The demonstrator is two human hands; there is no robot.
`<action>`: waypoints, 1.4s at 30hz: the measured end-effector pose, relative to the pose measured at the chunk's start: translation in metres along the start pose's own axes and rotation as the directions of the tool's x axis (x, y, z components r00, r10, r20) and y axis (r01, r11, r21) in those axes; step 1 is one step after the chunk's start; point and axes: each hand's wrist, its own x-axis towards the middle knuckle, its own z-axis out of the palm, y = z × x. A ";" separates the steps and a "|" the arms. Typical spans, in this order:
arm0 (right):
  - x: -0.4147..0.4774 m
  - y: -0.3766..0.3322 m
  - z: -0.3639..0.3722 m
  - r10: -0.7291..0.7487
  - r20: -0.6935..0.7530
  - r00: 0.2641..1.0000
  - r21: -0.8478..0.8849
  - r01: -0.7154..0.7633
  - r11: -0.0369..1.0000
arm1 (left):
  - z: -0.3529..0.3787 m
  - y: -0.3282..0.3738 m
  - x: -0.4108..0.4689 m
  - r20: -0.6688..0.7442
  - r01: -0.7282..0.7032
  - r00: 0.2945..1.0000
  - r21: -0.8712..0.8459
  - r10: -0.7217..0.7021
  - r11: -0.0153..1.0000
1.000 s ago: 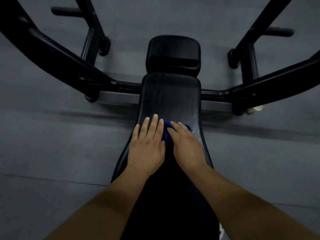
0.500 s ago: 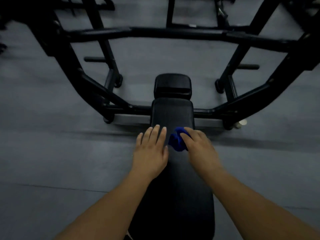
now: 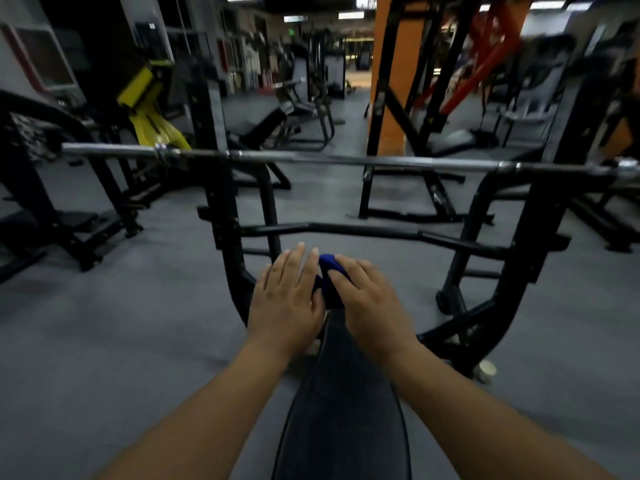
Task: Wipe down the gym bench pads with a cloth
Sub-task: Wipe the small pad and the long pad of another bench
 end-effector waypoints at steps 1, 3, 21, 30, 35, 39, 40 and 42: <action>0.009 -0.014 -0.013 -0.010 -0.009 1.000 -0.021 0.009 1.000 | -0.021 -0.008 0.004 -0.036 -0.005 0.999 -0.005 0.005 1.000; 0.027 -0.043 -0.034 -0.022 -0.035 0.999 -0.077 0.019 0.997 | -0.062 -0.030 0.008 -0.107 -0.018 0.994 0.002 0.018 1.000; 0.168 -0.310 -0.120 -0.258 -0.192 0.947 -0.122 0.237 0.964 | -0.301 -0.240 -0.058 -0.334 0.109 0.942 0.224 -0.028 0.969; 0.133 -0.340 -0.144 -0.338 -0.264 0.903 0.038 0.360 0.932 | -0.353 -0.200 -0.121 -0.408 0.272 0.903 0.294 -0.137 0.916; 0.096 -0.377 -0.169 -0.382 -0.307 0.872 0.093 0.427 0.899 | -0.397 -0.183 -0.182 -0.400 0.349 0.895 0.349 -0.198 0.870; 0.068 -0.434 -0.183 -0.416 -0.321 0.851 0.156 0.480 0.863 | -0.436 -0.192 -0.240 -0.402 0.411 0.882 0.401 -0.245 0.819; 0.060 -0.450 -0.184 -0.423 -0.322 0.847 0.169 0.491 0.854 | -0.445 -0.195 -0.256 -0.410 0.425 0.876 0.403 -0.256 0.811; 0.042 -0.488 -0.181 -0.444 -0.317 0.838 0.192 0.515 0.835 | -0.462 -0.207 -0.292 -0.412 0.455 0.865 0.399 -0.288 0.796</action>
